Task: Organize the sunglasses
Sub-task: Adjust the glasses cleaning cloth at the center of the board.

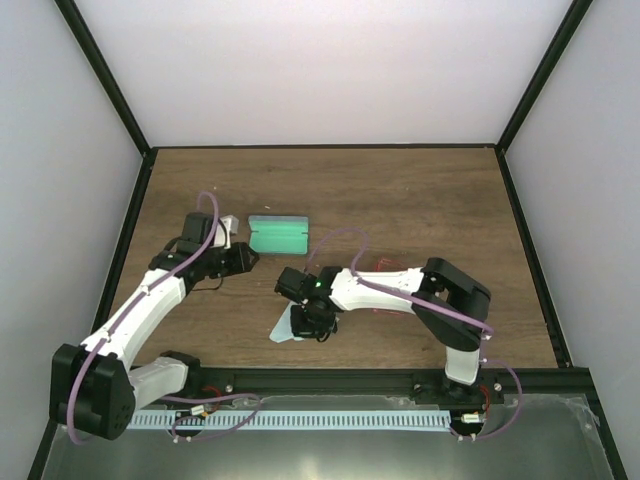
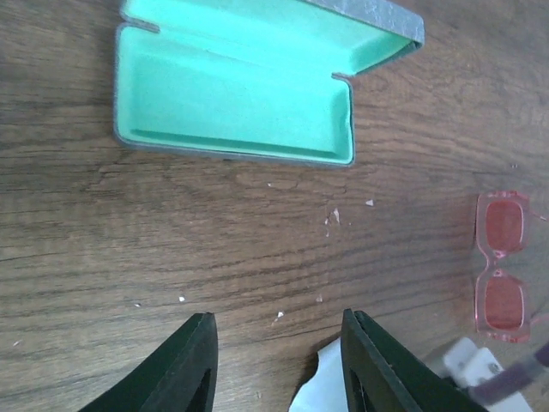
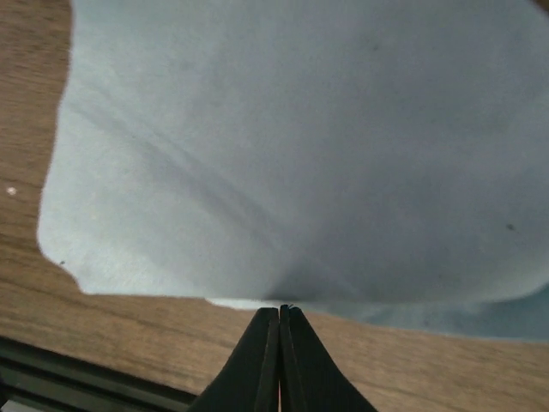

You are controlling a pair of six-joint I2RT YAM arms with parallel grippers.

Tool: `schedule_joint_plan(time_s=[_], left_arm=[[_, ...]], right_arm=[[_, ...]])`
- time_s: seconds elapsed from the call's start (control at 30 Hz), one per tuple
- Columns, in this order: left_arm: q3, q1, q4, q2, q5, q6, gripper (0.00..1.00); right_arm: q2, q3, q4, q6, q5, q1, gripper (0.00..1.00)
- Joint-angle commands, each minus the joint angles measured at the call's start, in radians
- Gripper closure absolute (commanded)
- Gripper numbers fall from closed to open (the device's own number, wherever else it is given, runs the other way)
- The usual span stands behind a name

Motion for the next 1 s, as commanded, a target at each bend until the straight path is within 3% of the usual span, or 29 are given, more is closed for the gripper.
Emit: schedule_joint_plan(time_s=[0.0, 0.43, 0.97], left_arm=[[-0.004, -0.015, 0.005, 0.015, 0.006, 0.010, 0.57], [-0.025, -0.016, -0.012, -0.002, -0.003, 0.033, 0.52], [-0.025, -0.017, 0.011, 0.033, -0.004, 0.036, 0.50]], right_arm=[[0.036, -0.013, 0.060, 0.019, -0.012, 0.009, 0.99], [0.070, 0.014, 0.009, 0.006, 0.022, 0.006, 0.99], [-0.054, -0.165, -0.082, 0.036, 0.051, 0.006, 0.99]])
